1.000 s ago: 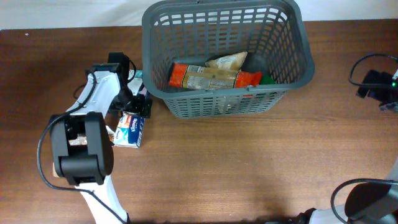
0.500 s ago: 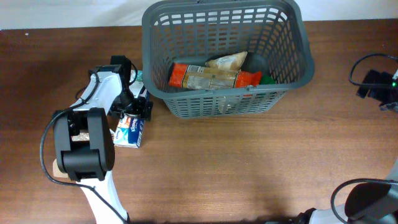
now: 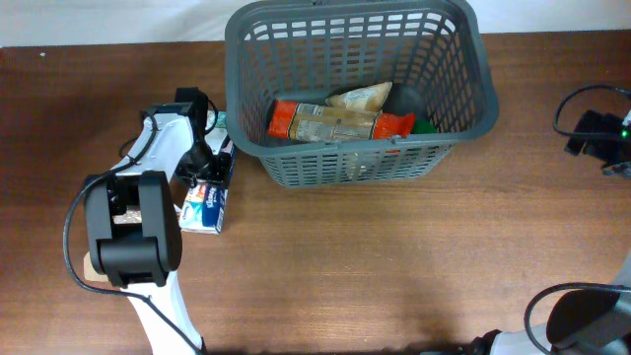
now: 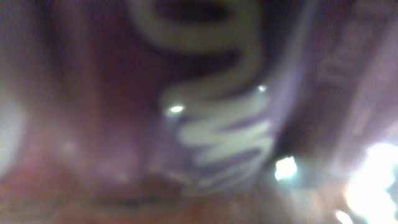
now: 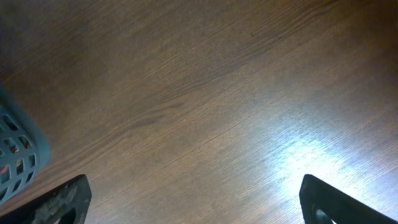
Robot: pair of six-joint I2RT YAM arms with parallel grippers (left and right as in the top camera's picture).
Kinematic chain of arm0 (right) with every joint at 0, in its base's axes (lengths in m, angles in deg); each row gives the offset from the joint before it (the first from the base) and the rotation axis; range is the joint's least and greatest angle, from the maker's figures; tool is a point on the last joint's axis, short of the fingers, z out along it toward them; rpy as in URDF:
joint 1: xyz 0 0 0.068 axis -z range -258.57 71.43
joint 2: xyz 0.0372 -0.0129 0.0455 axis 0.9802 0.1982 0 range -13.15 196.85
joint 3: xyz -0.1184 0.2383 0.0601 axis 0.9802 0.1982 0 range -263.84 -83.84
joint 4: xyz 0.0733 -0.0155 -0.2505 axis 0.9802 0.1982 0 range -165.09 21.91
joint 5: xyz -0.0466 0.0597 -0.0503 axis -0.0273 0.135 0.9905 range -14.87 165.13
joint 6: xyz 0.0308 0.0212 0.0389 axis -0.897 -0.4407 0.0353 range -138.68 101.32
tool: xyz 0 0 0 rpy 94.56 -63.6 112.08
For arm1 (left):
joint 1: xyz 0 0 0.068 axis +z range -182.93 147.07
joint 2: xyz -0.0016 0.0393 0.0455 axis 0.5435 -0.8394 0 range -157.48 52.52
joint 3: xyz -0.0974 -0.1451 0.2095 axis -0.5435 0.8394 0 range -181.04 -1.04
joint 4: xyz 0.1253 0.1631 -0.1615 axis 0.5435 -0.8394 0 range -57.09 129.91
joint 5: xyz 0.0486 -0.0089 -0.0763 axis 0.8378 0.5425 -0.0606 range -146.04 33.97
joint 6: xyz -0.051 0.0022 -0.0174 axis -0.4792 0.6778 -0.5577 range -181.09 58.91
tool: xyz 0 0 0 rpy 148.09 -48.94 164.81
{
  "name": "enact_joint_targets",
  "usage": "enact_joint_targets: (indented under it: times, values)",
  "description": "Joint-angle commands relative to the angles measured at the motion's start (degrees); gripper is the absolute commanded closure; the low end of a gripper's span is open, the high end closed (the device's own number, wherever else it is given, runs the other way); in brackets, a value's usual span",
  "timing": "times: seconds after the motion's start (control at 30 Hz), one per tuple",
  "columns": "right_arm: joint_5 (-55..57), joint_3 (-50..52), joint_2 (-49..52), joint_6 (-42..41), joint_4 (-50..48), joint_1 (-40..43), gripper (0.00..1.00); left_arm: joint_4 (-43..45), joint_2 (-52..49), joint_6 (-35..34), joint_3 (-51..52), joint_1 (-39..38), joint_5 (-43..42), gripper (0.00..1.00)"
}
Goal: Pack container
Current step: 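Lift the toothpaste box with the left gripper and swing it over the basket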
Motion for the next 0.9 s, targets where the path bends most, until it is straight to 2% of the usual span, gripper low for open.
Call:
enact_joint_targets:
  times: [0.0, 0.1, 0.17, 0.43, 0.67, 0.87]
  values:
    - [-0.3, 0.3, 0.1, -0.5, -0.2, 0.4, 0.01, 0.6, -1.0, 0.4, 0.3, 0.2, -0.3, 0.73]
    - [-0.3, 0.3, 0.1, -0.5, -0.2, 0.4, 0.01, 0.7, -1.0, 0.0, 0.2, 0.2, -0.2, 0.91]
    - [-0.3, 0.3, 0.1, -0.5, -0.2, 0.4, 0.01, 0.7, -1.0, -1.7, -0.3, 0.5, 0.5, 0.98]
    - [-0.3, 0.3, 0.1, -0.5, -0.2, 0.4, 0.01, -2.9, 0.5, -9.1, -10.6, 6.8, 0.8, 0.98]
    - [-0.3, 0.3, 0.1, -0.5, -0.2, 0.4, 0.01, -9.4, 4.5, -9.2, -27.6, 11.5, 0.5, 0.98]
    - [-0.3, 0.3, 0.1, -0.5, -0.2, 0.4, 0.01, -9.8, 11.7, -9.2, -41.6, 9.9, -0.8, 0.98]
